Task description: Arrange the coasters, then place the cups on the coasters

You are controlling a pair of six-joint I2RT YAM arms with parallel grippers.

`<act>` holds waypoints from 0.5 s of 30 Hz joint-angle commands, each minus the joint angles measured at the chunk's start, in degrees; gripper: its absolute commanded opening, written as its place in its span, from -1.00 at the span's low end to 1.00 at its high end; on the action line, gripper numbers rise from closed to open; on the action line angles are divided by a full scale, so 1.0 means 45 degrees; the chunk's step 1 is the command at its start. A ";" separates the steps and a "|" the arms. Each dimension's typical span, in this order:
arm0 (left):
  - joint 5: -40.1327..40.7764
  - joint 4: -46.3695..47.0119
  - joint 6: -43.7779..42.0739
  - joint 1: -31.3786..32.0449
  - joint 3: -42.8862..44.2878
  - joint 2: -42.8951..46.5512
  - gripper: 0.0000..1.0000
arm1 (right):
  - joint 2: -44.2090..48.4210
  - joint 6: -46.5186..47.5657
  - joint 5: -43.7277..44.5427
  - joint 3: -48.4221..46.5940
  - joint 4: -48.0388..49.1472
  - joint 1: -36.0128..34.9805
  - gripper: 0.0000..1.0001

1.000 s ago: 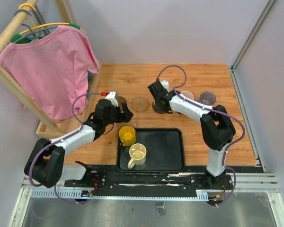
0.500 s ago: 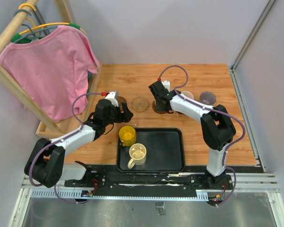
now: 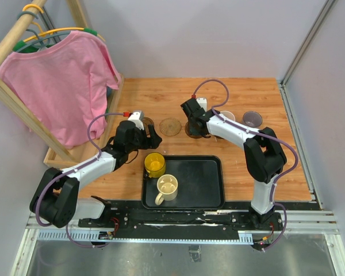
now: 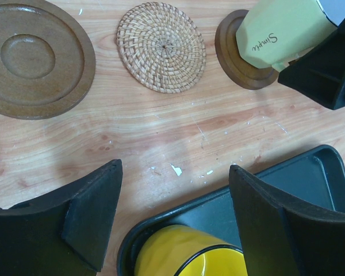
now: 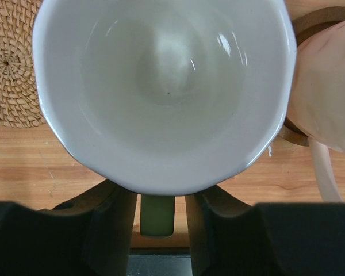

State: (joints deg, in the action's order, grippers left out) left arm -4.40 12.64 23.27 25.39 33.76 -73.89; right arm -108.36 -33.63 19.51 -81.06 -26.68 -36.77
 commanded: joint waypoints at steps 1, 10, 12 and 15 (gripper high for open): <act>-0.0108 0.0252 0.0008 0.0116 0.0186 -0.0142 0.57 | -0.0062 -0.0145 -0.0055 0.0066 -0.0064 0.0184 -0.15; -0.0165 0.0276 0.0040 0.0121 0.0177 -0.0202 0.57 | 0.0017 -0.0259 -0.0255 0.0165 -0.0399 0.0164 0.01; -0.0191 0.0276 0.0039 0.0120 0.0187 -0.0187 0.57 | 0.0194 -0.0296 -0.0308 0.0309 -0.0400 0.0146 0.01; -0.0198 0.0265 0.0049 0.0120 0.0179 -0.0149 0.57 | 0.0570 -0.0342 -0.0301 0.0639 -0.0400 0.0107 0.01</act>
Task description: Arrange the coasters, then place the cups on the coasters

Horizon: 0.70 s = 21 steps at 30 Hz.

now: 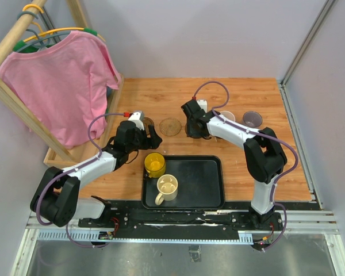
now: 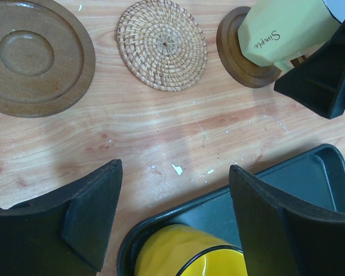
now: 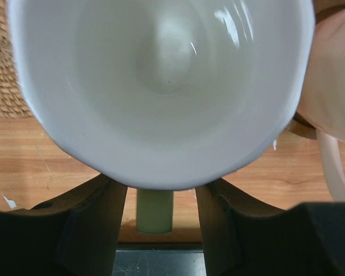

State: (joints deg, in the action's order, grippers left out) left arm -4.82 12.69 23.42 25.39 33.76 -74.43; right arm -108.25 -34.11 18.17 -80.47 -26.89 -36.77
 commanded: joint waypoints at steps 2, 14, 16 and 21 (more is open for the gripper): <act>-0.0162 0.0244 0.0005 0.0121 0.0159 0.0057 0.57 | 0.0918 -0.0248 0.0041 0.0759 -0.0373 0.0041 0.02; -0.0481 -0.0927 -0.0180 0.0126 -0.0206 0.2098 0.72 | 0.3907 0.0189 0.0544 0.2417 -0.0308 -0.0499 0.36; -0.0589 -0.1263 -0.0011 0.0120 -0.0473 0.2627 0.74 | 0.4512 0.0415 0.0518 0.2766 -0.0101 -0.0581 0.48; -0.1103 -0.2191 0.0636 0.0120 -0.1280 0.4261 0.76 | 0.6037 0.0918 0.0053 0.3914 0.0910 -0.0699 0.77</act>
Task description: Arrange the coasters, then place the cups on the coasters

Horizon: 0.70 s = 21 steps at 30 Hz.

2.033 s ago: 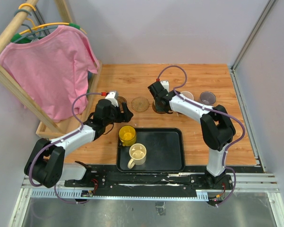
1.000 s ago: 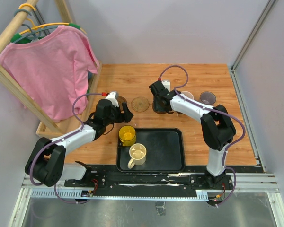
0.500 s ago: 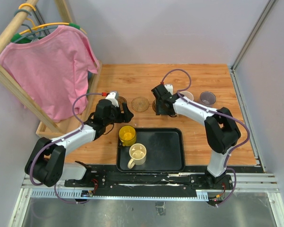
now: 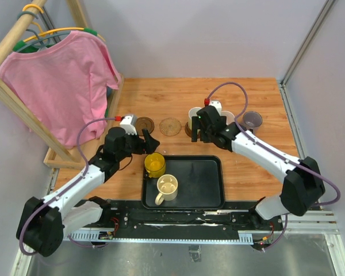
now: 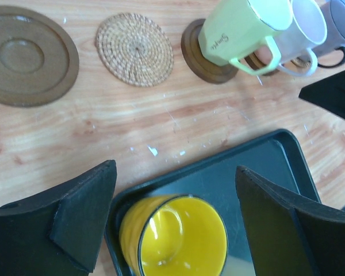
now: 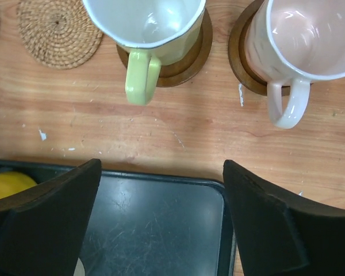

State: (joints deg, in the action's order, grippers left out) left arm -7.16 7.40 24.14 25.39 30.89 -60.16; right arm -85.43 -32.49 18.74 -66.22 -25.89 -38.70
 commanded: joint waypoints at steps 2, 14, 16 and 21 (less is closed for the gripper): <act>-0.0706 -0.1497 0.0795 0.0154 -0.0873 0.1772 0.76 | 0.1498 0.0672 -0.0187 0.1191 0.0948 -0.0316 0.82; -0.0362 -0.5929 0.2214 0.0902 -0.1006 0.5318 0.76 | 0.2716 0.1048 -0.1085 0.2699 0.1690 -0.0402 0.97; -0.0387 -0.5996 0.2671 0.1163 -0.1035 0.5609 0.75 | 0.2815 0.1060 -0.1146 0.2820 0.1821 -0.0418 0.97; 0.0366 -0.6895 0.3281 0.1489 -0.0830 0.5620 0.75 | 0.3026 0.1108 -0.1335 0.2977 0.2051 -0.0430 0.97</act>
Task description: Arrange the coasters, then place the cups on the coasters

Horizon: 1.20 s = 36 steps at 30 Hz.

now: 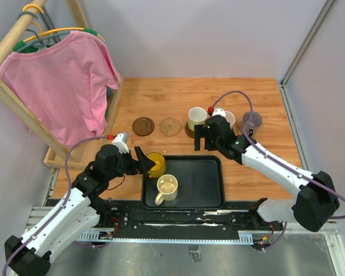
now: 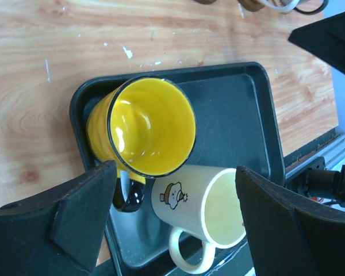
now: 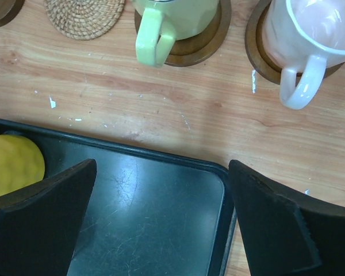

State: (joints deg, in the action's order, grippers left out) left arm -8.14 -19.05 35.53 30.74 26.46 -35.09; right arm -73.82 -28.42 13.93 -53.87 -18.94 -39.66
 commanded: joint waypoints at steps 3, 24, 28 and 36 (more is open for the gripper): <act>0.1143 -0.1271 0.0902 0.0397 0.0253 -0.0174 0.70 | 0.0580 0.0312 -0.0498 0.0407 0.0792 -0.0234 0.97; 0.2679 -0.1343 0.1537 0.2070 -0.0313 -0.1559 0.28 | 0.0704 0.0458 -0.0909 0.0945 0.0989 -0.0630 1.00; 0.2687 -0.0773 0.1504 0.2094 -0.0598 -0.1905 0.13 | 0.0682 0.0475 -0.0909 0.0935 0.0993 -0.0629 1.00; 0.2703 0.0160 0.1109 0.2133 -0.0730 -0.2624 -0.13 | 0.0692 0.0351 -0.0869 0.1039 0.0988 -0.0630 0.99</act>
State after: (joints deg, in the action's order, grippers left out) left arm 3.03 -22.46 41.80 39.72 23.18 -45.93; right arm -70.78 -26.74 10.31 -50.04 -15.22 -41.82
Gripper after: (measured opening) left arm 0.442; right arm 0.998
